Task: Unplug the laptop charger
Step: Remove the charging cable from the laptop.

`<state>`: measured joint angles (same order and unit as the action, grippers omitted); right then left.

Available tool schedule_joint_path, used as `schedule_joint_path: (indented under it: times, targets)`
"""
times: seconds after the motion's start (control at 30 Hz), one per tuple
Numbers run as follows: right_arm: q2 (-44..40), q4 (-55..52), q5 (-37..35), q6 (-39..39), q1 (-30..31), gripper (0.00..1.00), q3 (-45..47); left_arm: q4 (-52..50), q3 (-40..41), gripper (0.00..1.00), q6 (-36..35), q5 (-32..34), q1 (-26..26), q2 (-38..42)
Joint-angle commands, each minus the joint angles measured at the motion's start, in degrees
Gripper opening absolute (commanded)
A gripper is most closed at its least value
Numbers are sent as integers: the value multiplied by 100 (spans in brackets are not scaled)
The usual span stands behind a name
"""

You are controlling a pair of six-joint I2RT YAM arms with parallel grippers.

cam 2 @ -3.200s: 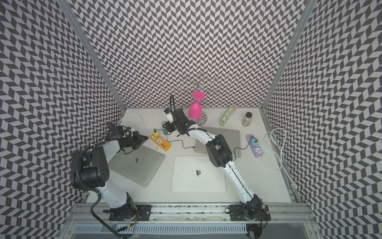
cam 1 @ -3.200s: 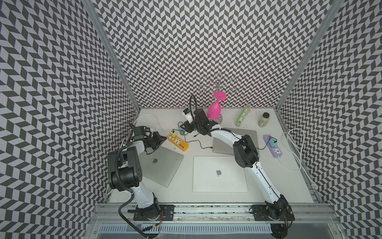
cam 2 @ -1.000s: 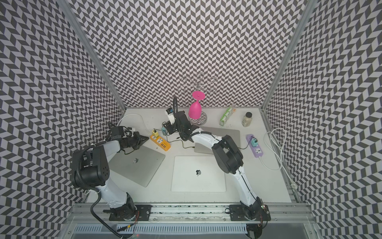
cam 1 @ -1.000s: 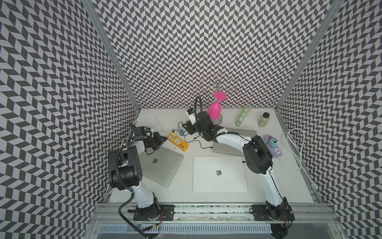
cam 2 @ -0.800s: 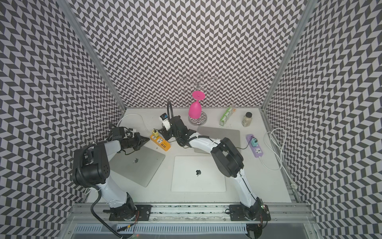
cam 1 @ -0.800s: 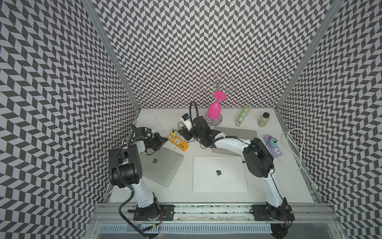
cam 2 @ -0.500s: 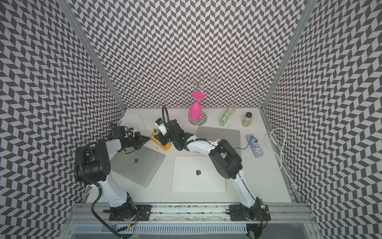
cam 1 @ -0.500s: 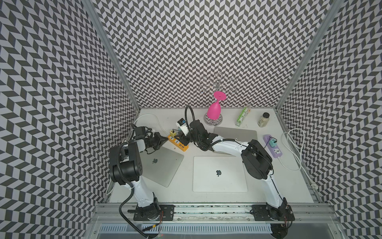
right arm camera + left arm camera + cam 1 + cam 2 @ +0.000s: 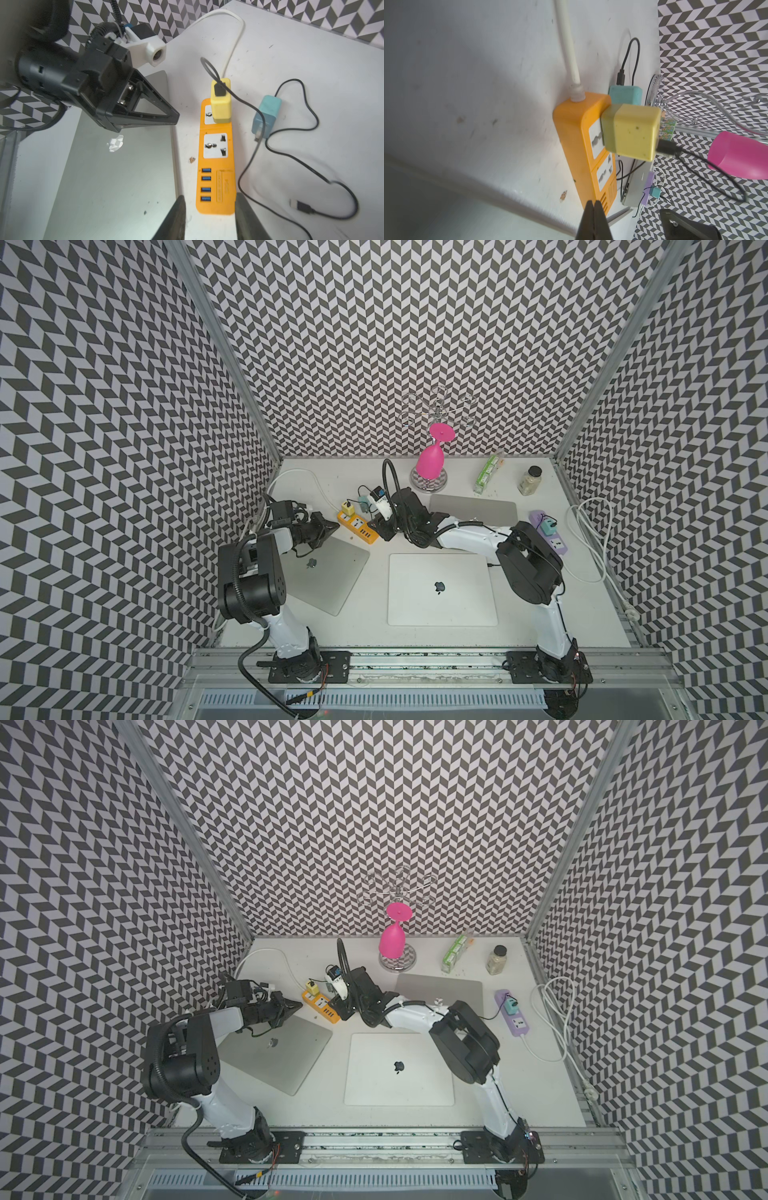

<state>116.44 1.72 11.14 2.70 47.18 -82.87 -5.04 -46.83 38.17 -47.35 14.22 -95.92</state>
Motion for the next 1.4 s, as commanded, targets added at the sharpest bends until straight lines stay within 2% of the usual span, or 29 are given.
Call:
schedule_joint_path:
  times: [0.0,0.13,0.3,0.5,0.6,0.7,0.9,1.07,1.17,1.3,1.37]
  targets:
    - [-905,168,-206,70,-50,38,548,-231,164,0,-266,284,-99,546]
    - [-1716,347,-410,683,-240,39,1406,-822,118,0,-779,591,-414,1148]
    - [-2626,660,-778,1517,-607,41,2390,-1537,-259,8,-1309,1060,-1175,1691]
    - [-2943,800,-43,2147,-1443,40,2979,-1695,-904,19,-1719,1968,-2301,1841]
    - [-2854,812,355,2285,-1809,40,3073,-1619,-1332,25,-2264,2181,-2773,1651]
    - [-2712,800,716,2421,-2122,39,3097,-1562,-1763,30,-3098,2244,-3085,1353]
    - [-2502,1045,1391,2811,-2651,38,3300,-1775,-2580,38,-5201,2235,-3540,632]
    - [-2181,1138,1851,2996,-2835,37,3240,-1967,-3034,47,-6634,2620,-3922,-160]
    - [-1957,1066,2044,3009,-2846,36,3117,-1834,-3051,53,-7275,2935,-4099,-527]
    - [-1710,1011,2199,3041,-2863,35,3023,-1277,-2819,58,-7842,2892,-4150,-699]
    - [-1618,1040,2281,3078,-2881,35,3038,-1006,-2610,61,-8383,2890,-4203,-730]
